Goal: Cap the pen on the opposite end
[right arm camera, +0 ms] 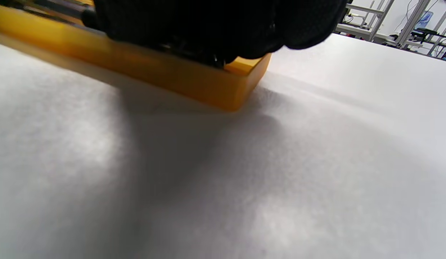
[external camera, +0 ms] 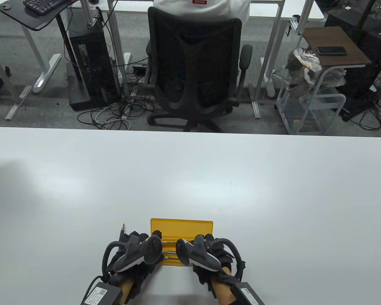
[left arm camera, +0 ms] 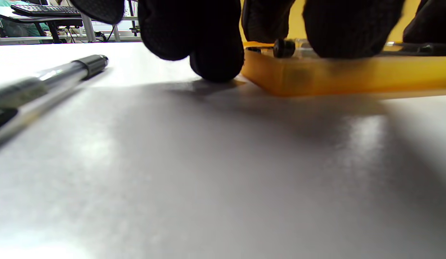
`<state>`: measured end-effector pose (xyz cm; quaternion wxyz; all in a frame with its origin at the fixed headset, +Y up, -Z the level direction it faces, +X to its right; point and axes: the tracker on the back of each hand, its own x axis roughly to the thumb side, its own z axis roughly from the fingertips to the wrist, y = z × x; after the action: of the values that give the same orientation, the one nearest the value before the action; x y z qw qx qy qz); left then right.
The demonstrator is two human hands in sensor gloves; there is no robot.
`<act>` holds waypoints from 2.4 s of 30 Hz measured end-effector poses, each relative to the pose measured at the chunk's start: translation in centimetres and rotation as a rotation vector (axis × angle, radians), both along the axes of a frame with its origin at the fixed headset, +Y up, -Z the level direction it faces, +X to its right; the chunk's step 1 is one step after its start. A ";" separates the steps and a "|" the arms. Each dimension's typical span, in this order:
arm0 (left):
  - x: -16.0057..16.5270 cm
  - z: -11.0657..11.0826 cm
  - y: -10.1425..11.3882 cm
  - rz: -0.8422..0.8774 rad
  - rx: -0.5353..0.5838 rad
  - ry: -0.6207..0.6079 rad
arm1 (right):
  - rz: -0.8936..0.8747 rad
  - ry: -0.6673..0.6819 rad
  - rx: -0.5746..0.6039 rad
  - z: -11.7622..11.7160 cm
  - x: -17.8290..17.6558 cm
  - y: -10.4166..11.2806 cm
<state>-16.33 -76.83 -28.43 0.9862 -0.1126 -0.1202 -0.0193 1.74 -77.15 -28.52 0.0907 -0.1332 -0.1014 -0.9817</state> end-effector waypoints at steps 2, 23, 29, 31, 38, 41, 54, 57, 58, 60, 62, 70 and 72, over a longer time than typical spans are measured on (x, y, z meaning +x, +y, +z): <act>0.0 0.0 0.0 0.008 -0.004 0.004 | -0.005 0.005 0.004 0.1 -0.1 -0.2; -0.3 0.2 0.4 0.030 0.053 -0.023 | -0.040 -0.101 0.138 0.1 1.6 2.6; -1.9 1.2 4.1 0.304 0.168 0.005 | -0.288 -0.147 0.228 1.2 3.9 6.3; -2.5 1.8 5.1 0.441 0.205 0.028 | -0.453 -0.139 0.225 1.8 4.4 7.4; -3.1 3.5 4.0 1.509 -0.154 0.152 | -0.825 -0.020 -0.085 2.6 2.7 7.3; -3.1 3.8 3.8 1.608 -0.189 0.187 | -0.993 -0.116 -0.249 2.5 2.9 6.6; -4.6 3.8 6.6 1.389 0.230 0.260 | -0.920 -0.146 -0.122 2.6 2.5 8.0; -9.0 3.1 6.6 1.397 0.332 0.356 | -0.870 -0.186 0.004 2.0 5.2 8.2; -9.9 3.2 6.3 1.380 0.352 0.334 | -0.914 -0.227 -0.006 1.7 6.1 8.2; -10.4 3.3 6.1 1.315 0.385 0.334 | -1.005 -0.248 -0.001 1.4 6.6 8.0; -9.5 3.1 6.1 1.248 0.354 0.270 | -0.959 -0.217 0.029 1.8 6.2 7.9; -4.7 4.1 8.1 0.581 0.456 -0.119 | -0.901 -0.180 0.137 2.5 5.9 8.1; -3.7 4.4 8.1 0.450 0.467 -0.192 | -0.907 -0.172 0.149 2.5 5.9 8.1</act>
<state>-20.04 -68.69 -24.07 0.9490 0.1482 -0.2265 0.1615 7.59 -69.00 -26.03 -0.3470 -0.0752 0.0306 -0.9344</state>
